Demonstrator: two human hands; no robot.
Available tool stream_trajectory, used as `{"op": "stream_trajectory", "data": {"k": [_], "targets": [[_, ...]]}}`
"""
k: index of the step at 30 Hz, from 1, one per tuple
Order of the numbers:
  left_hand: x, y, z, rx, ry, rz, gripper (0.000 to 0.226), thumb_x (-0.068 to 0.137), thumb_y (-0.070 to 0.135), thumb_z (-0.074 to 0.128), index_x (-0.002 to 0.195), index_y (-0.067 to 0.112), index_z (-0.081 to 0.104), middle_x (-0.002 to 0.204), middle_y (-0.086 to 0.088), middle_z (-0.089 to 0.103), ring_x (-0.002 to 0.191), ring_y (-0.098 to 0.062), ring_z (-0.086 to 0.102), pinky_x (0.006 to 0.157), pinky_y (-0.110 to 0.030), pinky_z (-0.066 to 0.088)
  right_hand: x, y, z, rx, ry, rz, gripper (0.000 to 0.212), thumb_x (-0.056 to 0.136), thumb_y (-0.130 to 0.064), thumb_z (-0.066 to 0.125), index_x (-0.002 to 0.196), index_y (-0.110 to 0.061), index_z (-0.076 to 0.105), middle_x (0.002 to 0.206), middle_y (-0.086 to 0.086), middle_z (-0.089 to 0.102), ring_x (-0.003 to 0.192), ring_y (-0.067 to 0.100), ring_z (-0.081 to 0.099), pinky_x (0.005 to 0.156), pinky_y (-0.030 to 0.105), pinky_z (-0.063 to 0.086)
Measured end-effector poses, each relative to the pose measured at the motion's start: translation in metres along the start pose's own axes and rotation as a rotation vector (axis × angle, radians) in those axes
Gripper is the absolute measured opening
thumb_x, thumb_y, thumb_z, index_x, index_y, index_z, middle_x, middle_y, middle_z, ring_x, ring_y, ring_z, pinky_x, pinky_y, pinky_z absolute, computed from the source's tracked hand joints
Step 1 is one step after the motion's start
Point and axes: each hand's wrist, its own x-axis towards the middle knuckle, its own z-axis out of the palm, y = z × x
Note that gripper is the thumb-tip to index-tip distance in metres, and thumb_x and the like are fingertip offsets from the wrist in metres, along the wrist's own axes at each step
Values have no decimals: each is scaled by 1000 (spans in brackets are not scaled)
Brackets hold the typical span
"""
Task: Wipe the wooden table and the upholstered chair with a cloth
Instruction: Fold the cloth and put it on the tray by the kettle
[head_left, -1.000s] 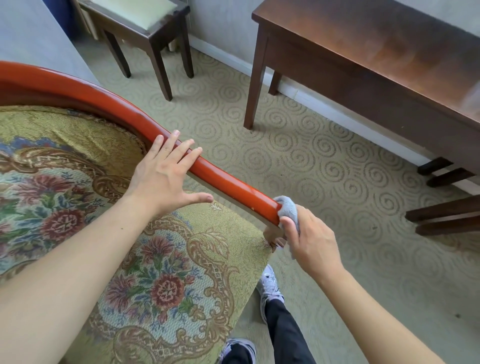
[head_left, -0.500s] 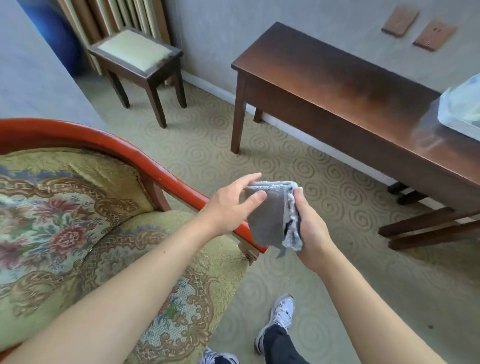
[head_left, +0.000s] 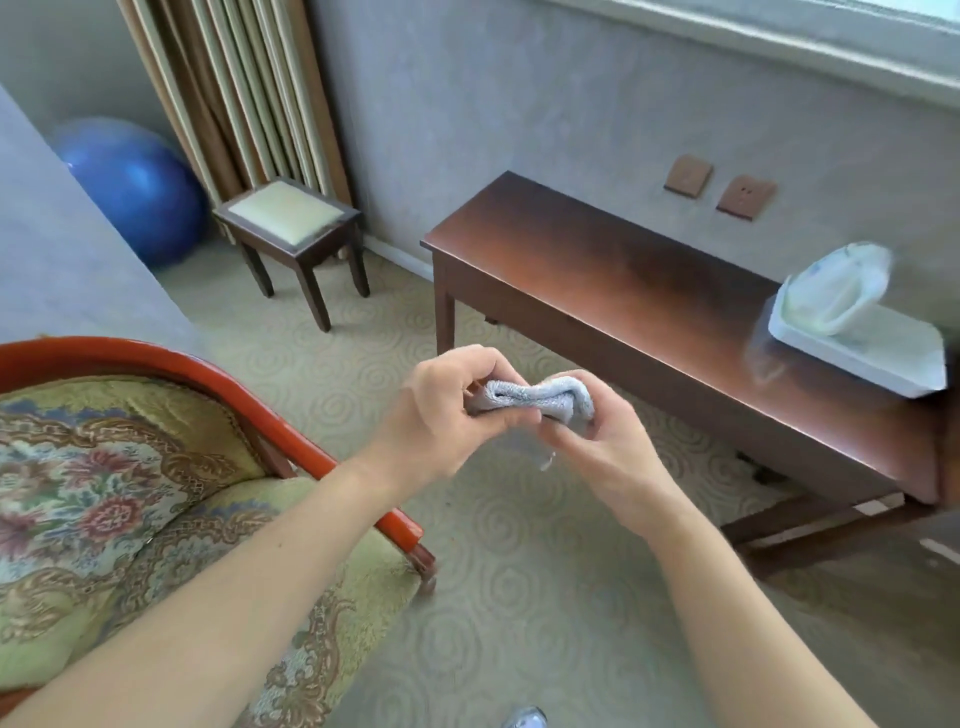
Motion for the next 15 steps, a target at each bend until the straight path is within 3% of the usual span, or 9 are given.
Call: {"op": "stream_trajectory", "data": {"k": [3, 8, 12, 15], "targets": [[20, 34, 40, -50, -10, 10, 25, 73, 34, 86, 73, 33, 62, 66, 23, 60, 55, 1, 48, 54, -9, 34, -23, -14, -60, 4, 25, -8, 19, 89, -4, 70, 103, -17, 73, 89, -6, 71, 82, 6, 61, 74, 21, 48], [63, 65, 117, -223, -72, -27, 36, 67, 54, 85, 66, 32, 56, 55, 15, 46, 53, -7, 35, 50, -23, 29, -67, -27, -155, 86, 127, 27, 23, 93, -14, 67, 115, -14, 73, 110, 13, 74, 98, 19, 67, 89, 37, 52], [105, 79, 179, -296, -161, -61, 46, 66, 65, 77, 64, 27, 51, 54, 16, 40, 51, -8, 33, 47, -21, 26, -83, -25, -216, 172, 251, 85, 24, 97, -23, 63, 118, -16, 71, 111, 15, 74, 101, 29, 70, 84, 35, 57], [141, 85, 224, -343, -260, -86, 47, 75, 64, 71, 74, 19, 56, 59, 15, 46, 55, -6, 39, 52, -21, 30, -77, -16, -253, 125, 396, 98, 23, 100, -28, 56, 118, -21, 70, 110, 9, 74, 102, 25, 70, 82, 29, 55]]}}
